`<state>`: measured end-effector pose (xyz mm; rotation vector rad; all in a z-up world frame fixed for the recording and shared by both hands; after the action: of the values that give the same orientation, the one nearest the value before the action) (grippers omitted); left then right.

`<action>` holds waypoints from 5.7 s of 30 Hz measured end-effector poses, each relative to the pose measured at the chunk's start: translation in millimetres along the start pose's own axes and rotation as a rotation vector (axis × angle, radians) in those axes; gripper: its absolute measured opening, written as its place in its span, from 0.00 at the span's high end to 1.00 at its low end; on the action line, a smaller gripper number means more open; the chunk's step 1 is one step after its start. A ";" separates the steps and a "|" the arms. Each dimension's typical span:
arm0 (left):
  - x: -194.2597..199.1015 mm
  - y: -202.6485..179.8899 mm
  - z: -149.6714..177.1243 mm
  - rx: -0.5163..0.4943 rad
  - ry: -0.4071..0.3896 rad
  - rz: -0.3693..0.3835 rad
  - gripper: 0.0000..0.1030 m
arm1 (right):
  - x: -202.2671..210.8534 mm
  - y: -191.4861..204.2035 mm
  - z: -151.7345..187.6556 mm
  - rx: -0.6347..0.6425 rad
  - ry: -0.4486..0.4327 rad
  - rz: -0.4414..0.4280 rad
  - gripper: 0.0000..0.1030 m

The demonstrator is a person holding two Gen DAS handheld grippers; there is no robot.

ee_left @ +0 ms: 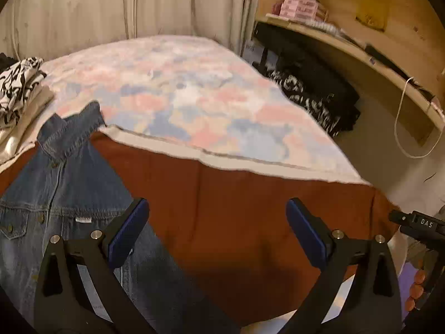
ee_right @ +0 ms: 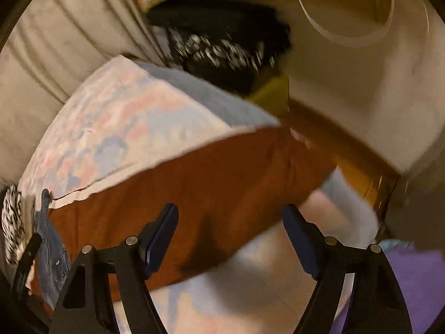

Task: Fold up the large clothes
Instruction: 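Move the right tool to the brown sleeve cuff and grasp it, then fold the held brown sleeve across the jacket front with the right tool, release, then grasp the folded sleeve cuff with the left tool, then straighten the sleeve cuff flat across the jacket with the left tool, release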

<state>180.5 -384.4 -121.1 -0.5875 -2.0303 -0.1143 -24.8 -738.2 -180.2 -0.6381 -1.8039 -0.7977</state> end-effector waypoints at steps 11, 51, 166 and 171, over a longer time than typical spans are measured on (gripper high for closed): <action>-19.2 31.6 0.2 0.077 0.102 -0.068 0.41 | -86.6 -1.9 -19.9 -0.085 0.061 0.036 0.31; 48.9 165.2 51.8 0.136 0.178 0.053 0.49 | -34.8 280.8 157.9 0.571 -0.101 -0.215 0.36; 26.7 330.7 9.3 0.181 0.145 -0.105 0.62 | -71.3 413.6 161.5 0.738 0.234 -0.286 0.47; -10.1 364.1 37.0 0.276 0.250 -0.165 0.58 | -101.5 372.8 148.3 0.658 0.173 -0.087 0.68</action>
<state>319.2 -56.4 -206.4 -0.2201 -1.8078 -0.0033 196.4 -392.0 -229.9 -0.0587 -1.7981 -0.2640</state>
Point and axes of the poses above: each gripper's, at about its wrist camera, not at the fingertips, and x roughly against the way its jaws point, y to its left, z to its underside, the point moved 2 cm from there along -x, roughly the way its jaws point, and after that the axes turned 13 degrees about y, right-handed, at the moved point
